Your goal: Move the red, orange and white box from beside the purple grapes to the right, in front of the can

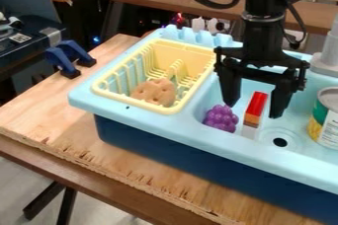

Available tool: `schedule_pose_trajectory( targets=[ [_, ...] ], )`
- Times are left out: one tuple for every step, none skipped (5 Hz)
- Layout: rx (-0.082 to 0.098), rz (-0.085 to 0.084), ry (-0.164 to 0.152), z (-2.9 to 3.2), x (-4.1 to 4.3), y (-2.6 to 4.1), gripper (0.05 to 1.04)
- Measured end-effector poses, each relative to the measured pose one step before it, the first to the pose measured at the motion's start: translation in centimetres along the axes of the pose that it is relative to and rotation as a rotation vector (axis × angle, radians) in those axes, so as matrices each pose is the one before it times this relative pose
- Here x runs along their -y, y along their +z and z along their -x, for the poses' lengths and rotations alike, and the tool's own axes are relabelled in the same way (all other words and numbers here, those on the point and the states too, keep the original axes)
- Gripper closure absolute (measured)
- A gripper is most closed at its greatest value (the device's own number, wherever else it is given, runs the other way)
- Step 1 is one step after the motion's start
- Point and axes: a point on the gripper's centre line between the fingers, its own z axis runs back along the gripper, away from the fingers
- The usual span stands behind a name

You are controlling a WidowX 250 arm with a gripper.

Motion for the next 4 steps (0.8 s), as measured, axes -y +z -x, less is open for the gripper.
schedule_pose_trajectory(
  targets=[
    [-0.0146,0.0071,0.0029,-0.187,-0.329,-0.699,0.140],
    [0.0074,0.0028,0.0070,-0.225,-0.004,-0.220,0.371],
    [-0.0001,0.0057,0.0109,0.334,0.165,-0.872,0.654],
    [0.0082,0.0048,-0.0046,0.192,0.050,0.008,0.685]
  ],
)
